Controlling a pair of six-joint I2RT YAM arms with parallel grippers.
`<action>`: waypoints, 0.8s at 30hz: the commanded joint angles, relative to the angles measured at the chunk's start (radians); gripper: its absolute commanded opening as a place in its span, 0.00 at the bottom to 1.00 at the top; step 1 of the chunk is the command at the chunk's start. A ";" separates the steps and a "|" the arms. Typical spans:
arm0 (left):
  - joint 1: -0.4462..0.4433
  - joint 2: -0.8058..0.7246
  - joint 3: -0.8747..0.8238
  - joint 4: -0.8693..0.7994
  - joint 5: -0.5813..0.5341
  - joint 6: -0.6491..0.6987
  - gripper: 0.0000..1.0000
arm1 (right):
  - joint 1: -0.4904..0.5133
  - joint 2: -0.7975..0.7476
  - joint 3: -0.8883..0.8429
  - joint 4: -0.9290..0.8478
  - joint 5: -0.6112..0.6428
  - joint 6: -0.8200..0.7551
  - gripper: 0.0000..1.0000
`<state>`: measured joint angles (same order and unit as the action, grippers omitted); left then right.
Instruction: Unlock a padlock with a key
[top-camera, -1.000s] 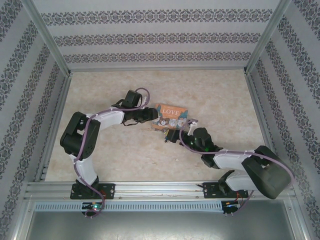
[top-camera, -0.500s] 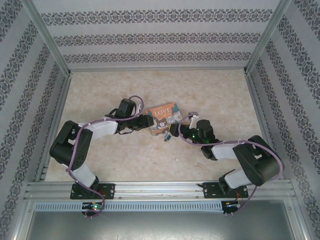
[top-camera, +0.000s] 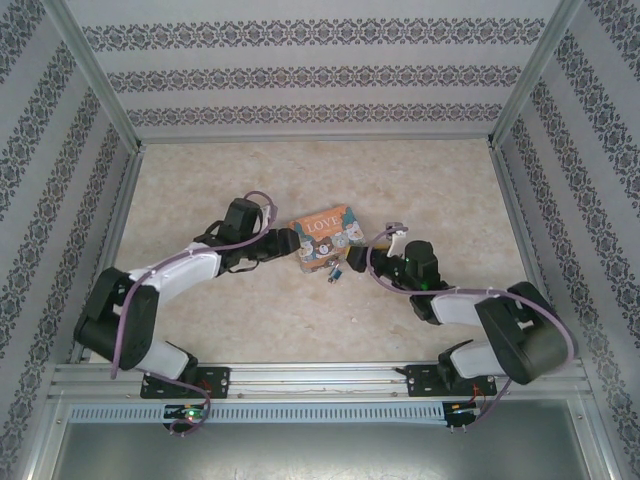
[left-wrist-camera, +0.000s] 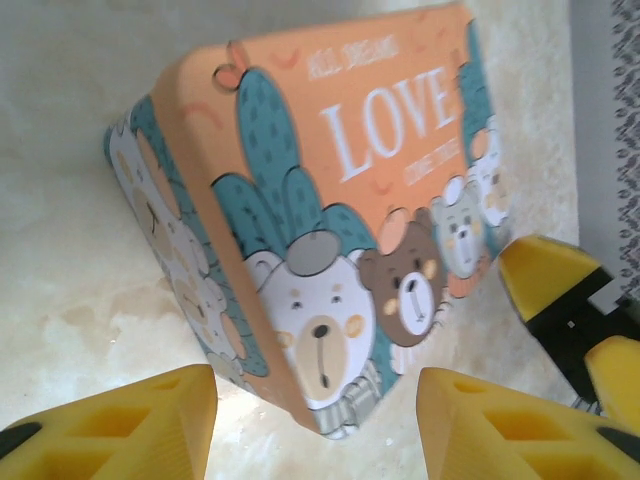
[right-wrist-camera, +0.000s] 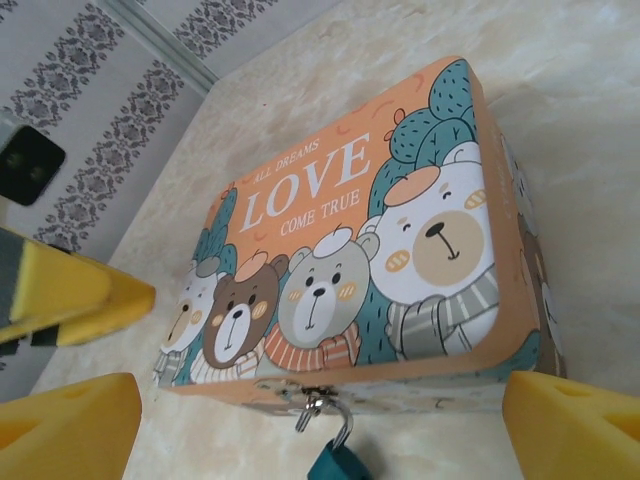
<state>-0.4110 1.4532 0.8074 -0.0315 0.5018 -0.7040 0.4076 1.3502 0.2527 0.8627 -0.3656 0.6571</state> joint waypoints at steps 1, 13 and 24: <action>0.000 -0.060 0.018 -0.072 -0.046 0.032 0.54 | -0.003 -0.081 -0.028 -0.066 -0.021 0.036 0.93; -0.011 -0.051 0.094 -0.048 0.054 0.005 0.33 | 0.073 -0.227 -0.016 -0.260 -0.033 0.029 0.92; -0.054 0.101 0.181 0.007 0.097 0.002 0.26 | 0.150 -0.041 0.034 -0.163 -0.001 0.032 0.84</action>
<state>-0.4511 1.5299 0.9604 -0.0586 0.5766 -0.6971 0.5461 1.2781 0.2546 0.6334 -0.3817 0.6830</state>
